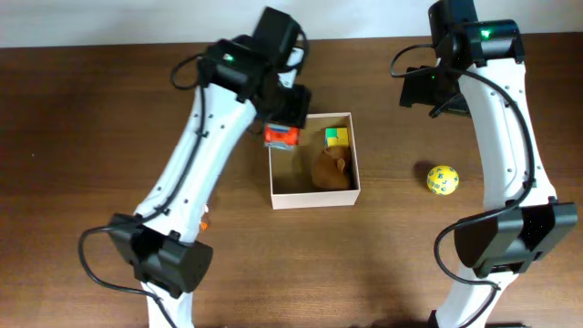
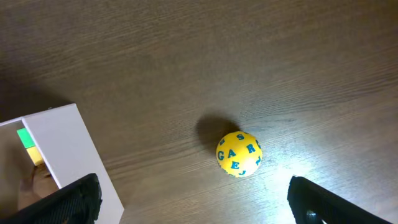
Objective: Pack container
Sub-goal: 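Lift the fire truck and carry it right over the box, then lower the fire truck into the box's front-left area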
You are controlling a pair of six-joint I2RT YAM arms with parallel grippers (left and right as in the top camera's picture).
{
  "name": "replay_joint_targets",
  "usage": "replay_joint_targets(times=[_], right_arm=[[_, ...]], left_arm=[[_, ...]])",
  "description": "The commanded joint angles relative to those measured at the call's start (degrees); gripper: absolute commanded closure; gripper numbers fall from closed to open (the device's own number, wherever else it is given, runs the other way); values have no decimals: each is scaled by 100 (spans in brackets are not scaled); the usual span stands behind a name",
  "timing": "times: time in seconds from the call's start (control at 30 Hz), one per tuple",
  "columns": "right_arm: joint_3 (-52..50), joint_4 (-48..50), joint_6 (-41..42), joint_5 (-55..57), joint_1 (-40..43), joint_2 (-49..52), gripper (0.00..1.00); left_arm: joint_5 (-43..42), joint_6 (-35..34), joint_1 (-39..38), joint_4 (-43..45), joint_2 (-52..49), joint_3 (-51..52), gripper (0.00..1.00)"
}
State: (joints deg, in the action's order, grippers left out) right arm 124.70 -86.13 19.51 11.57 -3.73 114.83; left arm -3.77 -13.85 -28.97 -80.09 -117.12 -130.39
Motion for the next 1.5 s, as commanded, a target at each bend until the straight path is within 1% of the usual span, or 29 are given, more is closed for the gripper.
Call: replay_joint_targets(times=[0.0, 0.13, 0.17, 0.2, 0.3, 0.47, 0.6, 0.73, 0.9, 1.3, 1.47], right_arm=[[87, -2, 24, 92, 0, -90, 1], [87, -2, 24, 92, 0, -90, 1], [87, -2, 24, 92, 0, -90, 1], [87, -2, 24, 92, 0, -90, 1], [87, -2, 24, 92, 0, -90, 1], [87, -2, 24, 92, 0, -90, 1], [87, -2, 24, 92, 0, -90, 1], [87, -2, 24, 92, 0, -90, 1], [87, -2, 24, 92, 0, -90, 1], [87, -2, 24, 92, 0, -90, 1], [87, -2, 24, 92, 0, -90, 1]], left_arm=[[363, -433, -245, 9, 46, -15, 69], [750, -761, -496, 61, 46, 79, 69], [800, -831, -540, 101, 46, 129, 70], [883, -920, -584, 142, 46, 197, 73], [1137, -1207, -695, 365, 46, 566, 78], [1132, -1357, -684, 951, 46, 1403, 78], [1139, -1355, -603, 1515, 46, 1921, 78], [1189, -1357, -472, 1899, 44, 2144, 78], [1401, -1357, -317, 2055, 22, 2249, 77], [1392, -1360, -273, 2868, -9, 2909, 77], [1392, -1423, -273, 2896, -15, 2916, 77]])
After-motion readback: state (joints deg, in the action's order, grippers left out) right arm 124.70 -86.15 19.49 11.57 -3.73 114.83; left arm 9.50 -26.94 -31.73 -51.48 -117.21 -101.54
